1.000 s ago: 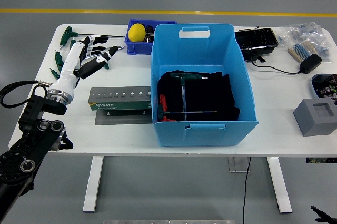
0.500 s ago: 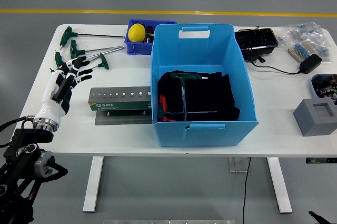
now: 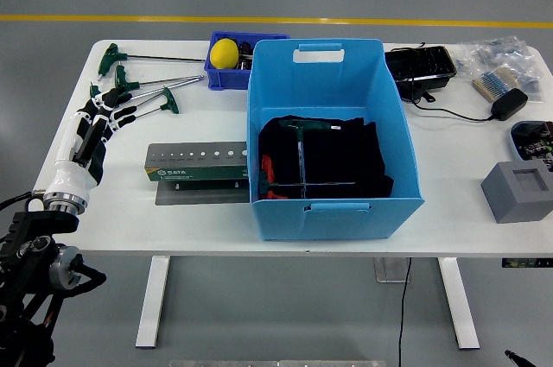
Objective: Lift tool from toolbox,place it in box,lift tool from toolbox,place it in box
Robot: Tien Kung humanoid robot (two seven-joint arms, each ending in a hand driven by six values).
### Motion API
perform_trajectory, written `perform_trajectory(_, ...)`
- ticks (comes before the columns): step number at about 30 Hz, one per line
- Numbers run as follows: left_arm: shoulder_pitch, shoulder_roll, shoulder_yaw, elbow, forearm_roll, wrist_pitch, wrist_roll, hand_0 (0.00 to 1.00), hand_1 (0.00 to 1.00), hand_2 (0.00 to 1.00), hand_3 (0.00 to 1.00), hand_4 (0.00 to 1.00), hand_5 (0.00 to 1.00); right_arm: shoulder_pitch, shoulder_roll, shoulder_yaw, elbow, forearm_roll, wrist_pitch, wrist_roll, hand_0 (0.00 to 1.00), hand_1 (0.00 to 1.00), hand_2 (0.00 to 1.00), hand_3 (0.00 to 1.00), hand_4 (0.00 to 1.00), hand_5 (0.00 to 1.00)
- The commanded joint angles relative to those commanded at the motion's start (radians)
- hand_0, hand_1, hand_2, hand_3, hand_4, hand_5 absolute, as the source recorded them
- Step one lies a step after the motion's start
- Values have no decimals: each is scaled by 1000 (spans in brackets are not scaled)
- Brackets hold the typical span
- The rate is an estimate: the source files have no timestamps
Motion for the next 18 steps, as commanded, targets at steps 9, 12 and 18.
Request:
perform_trajectory(9, -2, 3, -48, -66, 64, -34, 102, 698, 726, 778, 722, 912, 742, 6, -1, -7, -1, 12, 1, 2, 618, 599, 673, 564, 819, 680)
perform_trajectory(12, -5, 5, -53, -77, 57, -21, 126, 702, 729, 779, 726, 912, 750, 6, -1, -6, -1, 11, 1, 2, 618, 599, 673, 564, 818, 681)
perform_trajectory(18, -2, 7, -59, -94, 56, 1, 143, 705, 738, 790, 738, 910, 748, 3, -4, -11, -3, 25, 0, 4, 619, 599, 673, 564, 818, 681)
